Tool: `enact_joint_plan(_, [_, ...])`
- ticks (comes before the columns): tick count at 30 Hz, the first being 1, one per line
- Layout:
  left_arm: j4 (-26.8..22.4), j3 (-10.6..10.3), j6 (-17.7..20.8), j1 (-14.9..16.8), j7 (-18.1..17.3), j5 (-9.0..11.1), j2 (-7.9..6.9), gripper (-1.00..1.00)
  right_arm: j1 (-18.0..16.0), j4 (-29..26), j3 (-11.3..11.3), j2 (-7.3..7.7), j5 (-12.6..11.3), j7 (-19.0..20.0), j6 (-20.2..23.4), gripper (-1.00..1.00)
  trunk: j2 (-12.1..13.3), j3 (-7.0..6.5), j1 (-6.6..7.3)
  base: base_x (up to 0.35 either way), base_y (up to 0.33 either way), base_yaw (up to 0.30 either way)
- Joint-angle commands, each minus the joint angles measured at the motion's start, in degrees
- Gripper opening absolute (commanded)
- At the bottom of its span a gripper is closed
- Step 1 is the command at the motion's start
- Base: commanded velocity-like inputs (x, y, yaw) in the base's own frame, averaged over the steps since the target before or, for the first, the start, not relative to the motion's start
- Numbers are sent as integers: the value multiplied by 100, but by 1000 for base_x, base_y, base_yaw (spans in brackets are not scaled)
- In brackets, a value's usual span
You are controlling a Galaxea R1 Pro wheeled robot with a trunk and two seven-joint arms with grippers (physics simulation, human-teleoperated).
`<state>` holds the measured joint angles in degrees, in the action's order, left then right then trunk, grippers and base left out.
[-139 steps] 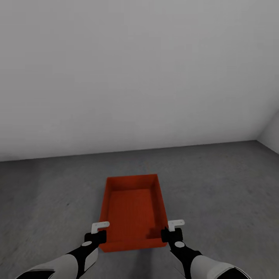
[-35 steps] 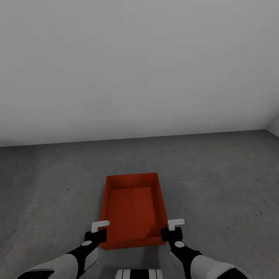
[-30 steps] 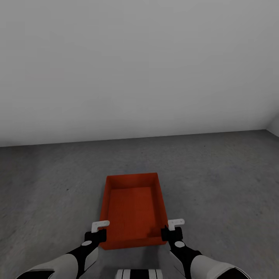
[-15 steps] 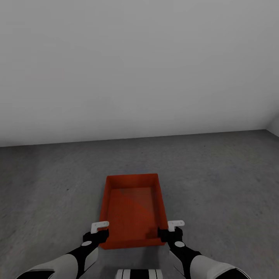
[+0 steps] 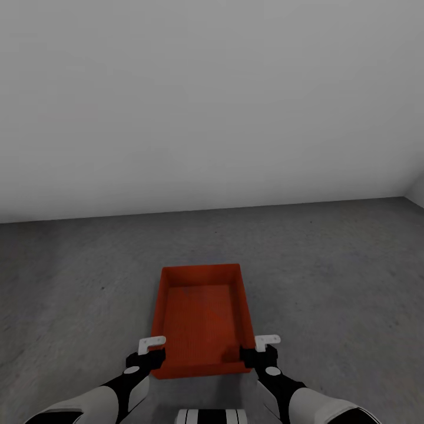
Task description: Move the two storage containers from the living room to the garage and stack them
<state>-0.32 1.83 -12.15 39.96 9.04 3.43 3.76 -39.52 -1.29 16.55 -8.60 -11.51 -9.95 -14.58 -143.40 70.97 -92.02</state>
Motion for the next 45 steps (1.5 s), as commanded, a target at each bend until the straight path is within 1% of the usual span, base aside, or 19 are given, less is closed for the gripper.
enact_joint_plan(1, [6,13,-24,3,1,35,2,100,-3,6,50,-5,-53,-16,-19,100,-2,4,1,0,0,0])
enact_joint_plan(10, [6,12,-24,3,1,35,2,100,-3,6,47,-2,-53,-16,-19,100,-2,4,1,0,0,0])
enact_joint_plan(23, [6,15,-24,3,1,35,2,100,-3,6,46,-1,-53,-16,-19,100,16,-284,35,0,0,0])
enact_joint_plan(45, [6,14,-24,3,-5,35,2,100,-3,6,42,-2,-53,-16,-19,100,898,-679,518,0,0,0])
